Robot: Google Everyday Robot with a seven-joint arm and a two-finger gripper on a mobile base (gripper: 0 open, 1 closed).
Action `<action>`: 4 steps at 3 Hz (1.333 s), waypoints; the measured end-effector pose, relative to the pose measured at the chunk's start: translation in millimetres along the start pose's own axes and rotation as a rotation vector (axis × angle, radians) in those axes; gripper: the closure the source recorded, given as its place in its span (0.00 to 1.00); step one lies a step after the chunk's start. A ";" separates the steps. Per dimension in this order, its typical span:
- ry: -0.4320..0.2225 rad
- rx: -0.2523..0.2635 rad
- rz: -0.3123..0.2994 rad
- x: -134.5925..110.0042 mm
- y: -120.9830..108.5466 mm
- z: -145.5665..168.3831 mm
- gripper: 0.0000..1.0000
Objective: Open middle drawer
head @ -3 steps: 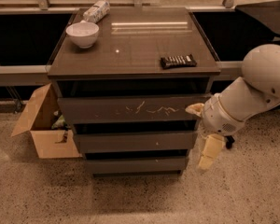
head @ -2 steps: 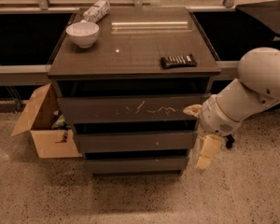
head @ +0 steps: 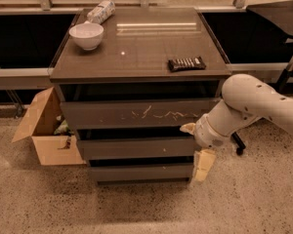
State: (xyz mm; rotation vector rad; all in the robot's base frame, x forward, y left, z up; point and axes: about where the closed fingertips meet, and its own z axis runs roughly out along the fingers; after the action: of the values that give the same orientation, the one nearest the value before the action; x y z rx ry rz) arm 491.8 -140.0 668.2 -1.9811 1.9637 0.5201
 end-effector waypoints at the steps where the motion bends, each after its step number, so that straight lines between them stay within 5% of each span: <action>1: -0.008 -0.033 -0.013 15.4 -11.0 35.0 0.00; 2: -0.043 -0.094 0.012 52.7 -32.6 107.9 0.00; 4: -0.057 -0.105 -0.048 62.6 -44.3 126.5 0.00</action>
Offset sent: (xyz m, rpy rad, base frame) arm 0.0323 -0.0009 -0.1284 0.0343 0.0924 0.0382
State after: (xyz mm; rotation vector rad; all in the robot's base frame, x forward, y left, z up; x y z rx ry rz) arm 530.6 -137.0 525.4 -2.0468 1.8863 0.6727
